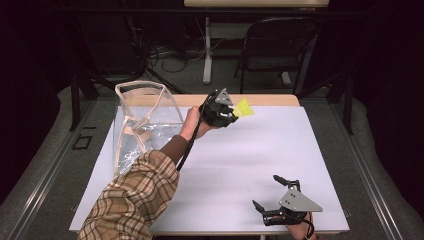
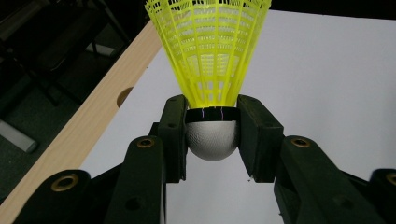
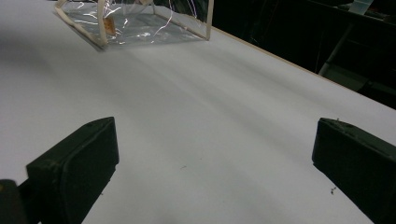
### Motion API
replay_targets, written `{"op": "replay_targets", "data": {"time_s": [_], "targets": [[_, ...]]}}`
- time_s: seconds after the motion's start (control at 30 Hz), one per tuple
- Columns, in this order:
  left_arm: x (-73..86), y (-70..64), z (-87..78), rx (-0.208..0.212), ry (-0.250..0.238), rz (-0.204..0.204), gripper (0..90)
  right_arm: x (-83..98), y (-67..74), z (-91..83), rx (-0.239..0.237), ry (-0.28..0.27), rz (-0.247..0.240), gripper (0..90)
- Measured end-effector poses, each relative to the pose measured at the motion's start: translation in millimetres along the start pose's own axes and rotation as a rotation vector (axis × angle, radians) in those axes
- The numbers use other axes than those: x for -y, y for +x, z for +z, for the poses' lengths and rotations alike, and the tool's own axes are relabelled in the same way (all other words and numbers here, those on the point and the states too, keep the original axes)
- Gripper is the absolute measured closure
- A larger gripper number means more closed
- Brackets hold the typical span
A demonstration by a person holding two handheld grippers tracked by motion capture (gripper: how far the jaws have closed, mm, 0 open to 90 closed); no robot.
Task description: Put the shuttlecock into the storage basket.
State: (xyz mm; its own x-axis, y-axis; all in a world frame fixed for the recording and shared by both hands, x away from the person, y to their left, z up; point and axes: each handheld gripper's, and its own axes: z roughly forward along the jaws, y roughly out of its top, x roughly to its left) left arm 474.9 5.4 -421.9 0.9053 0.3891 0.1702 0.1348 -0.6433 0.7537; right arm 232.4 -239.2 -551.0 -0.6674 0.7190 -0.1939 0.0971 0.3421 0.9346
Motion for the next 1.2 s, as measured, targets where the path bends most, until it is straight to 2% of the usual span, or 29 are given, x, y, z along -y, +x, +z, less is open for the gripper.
{"op": "replay_targets", "data": {"time_s": [0.67, 1.2], "targets": [[-7.2, 4.6, -2.9, -0.003, -0.010, 0.004, 65.1, -0.4, 0.6, -0.7, 0.003, -0.002, 0.002, 0.3], [-26.8, 9.0, -15.0, -0.024, -0.031, 0.022, 65.1, -0.3, 0.5, -1.6, 0.007, -0.008, -0.003, 0.3]]}}
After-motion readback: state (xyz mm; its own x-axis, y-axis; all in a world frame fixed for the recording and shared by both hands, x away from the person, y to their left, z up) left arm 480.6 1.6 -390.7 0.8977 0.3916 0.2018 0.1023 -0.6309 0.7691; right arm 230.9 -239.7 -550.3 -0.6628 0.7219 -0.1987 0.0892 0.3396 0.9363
